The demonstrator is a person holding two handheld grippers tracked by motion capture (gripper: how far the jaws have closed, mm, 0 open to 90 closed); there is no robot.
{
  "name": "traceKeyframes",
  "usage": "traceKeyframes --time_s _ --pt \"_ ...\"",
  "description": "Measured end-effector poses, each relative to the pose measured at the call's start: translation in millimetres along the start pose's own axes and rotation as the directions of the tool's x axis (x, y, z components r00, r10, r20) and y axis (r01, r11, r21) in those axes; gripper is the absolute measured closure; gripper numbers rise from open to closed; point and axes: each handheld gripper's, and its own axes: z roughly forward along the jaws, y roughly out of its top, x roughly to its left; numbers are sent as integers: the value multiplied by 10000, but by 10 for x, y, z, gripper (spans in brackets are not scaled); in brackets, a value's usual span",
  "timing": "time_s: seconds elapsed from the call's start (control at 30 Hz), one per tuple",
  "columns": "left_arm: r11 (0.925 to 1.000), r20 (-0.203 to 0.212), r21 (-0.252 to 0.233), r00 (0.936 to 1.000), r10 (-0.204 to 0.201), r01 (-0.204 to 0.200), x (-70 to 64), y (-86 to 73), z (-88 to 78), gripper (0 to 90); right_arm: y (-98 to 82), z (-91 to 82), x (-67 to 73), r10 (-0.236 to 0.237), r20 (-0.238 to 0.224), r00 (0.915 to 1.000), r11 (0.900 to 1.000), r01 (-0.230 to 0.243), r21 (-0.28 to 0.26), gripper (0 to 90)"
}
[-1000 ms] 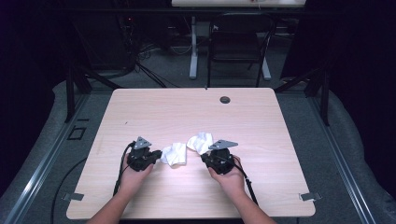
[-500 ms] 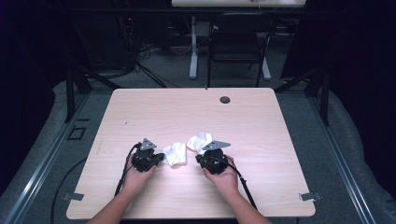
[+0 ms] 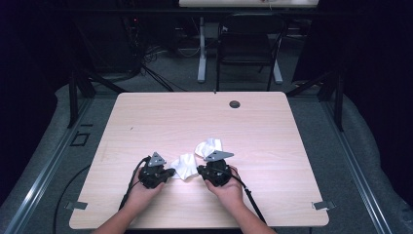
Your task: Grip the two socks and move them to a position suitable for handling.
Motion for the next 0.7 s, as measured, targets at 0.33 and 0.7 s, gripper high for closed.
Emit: traceKeyframes --time_s 0.33,0.7 --pt "9997 463 -80 9987 -233 237 -41 -55 -32 899 -45 175 61 -580 168 9982 9956 566 751 871" --pt "9993 837 192 9959 -341 326 -223 -96 -81 898 -219 1 99 -217 -138 9997 9937 231 1099 892"
